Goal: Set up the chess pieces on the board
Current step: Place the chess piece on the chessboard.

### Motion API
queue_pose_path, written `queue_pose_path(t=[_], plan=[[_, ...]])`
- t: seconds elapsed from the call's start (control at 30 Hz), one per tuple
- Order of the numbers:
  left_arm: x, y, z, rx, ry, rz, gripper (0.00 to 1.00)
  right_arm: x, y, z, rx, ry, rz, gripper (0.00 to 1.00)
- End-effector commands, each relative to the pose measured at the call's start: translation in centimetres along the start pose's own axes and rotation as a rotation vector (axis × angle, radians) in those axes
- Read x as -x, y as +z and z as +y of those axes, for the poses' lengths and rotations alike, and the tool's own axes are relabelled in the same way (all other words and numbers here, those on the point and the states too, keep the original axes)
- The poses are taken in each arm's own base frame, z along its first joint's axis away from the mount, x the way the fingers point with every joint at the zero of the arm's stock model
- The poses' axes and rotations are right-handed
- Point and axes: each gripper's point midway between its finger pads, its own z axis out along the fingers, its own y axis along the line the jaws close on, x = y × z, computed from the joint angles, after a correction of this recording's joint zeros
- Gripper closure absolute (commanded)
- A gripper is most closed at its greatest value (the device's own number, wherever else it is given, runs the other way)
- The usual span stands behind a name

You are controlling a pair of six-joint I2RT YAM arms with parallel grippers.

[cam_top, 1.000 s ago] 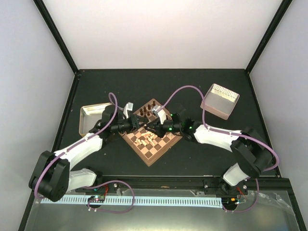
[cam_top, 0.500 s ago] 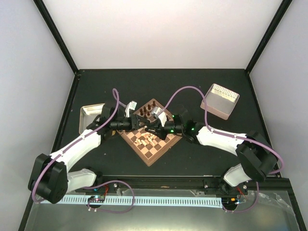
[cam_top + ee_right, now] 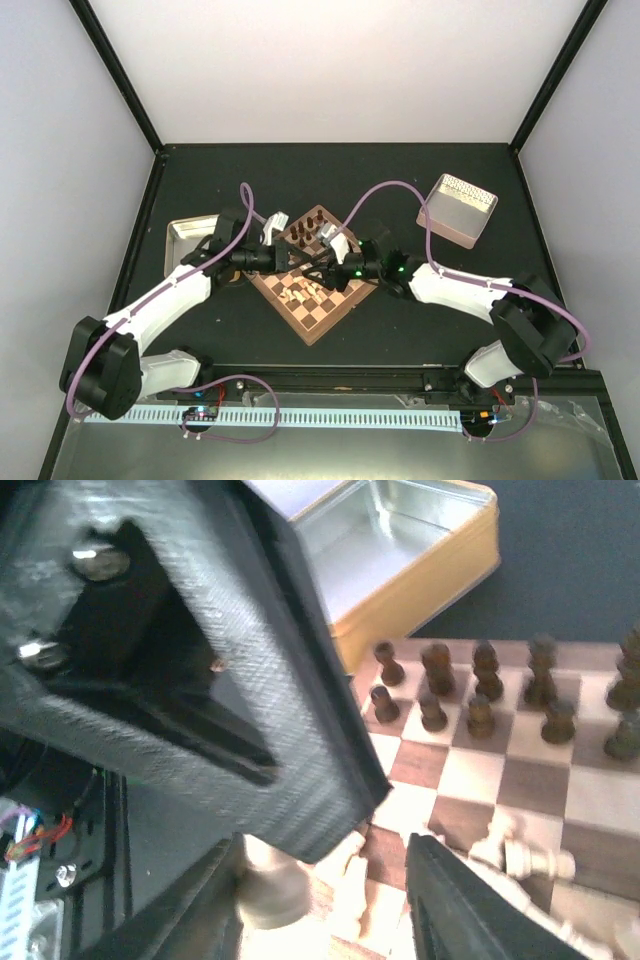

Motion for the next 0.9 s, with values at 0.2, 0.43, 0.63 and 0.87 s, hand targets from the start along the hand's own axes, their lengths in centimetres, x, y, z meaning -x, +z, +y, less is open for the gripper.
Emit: queue_pose_path(t=[0.2,0.43,0.63,0.87], plan=[[2.9,2.1,-1.3,0.149,0.183,-0.11,0.99,-2.1,-5.7,-5.6,-0.402,0.248,-0.075,0.39],[4.2,7.3,-2.1,0.277,0.346,-0.117,0.98,-6.0,-14.2,-11.5,-0.857,0.606,-0.119,0.4],[3.9,11.7,-3.3,0.321,0.458,-0.049,0.98,-10.2,-19.4,-14.3,-1.001,0.862,-0.153,0.41],[2.6,16.1,-3.8,0.415,0.645,0.0,0.98,-11.8,-21.8,-15.8,-1.044,0.941,-0.17,0.42]])
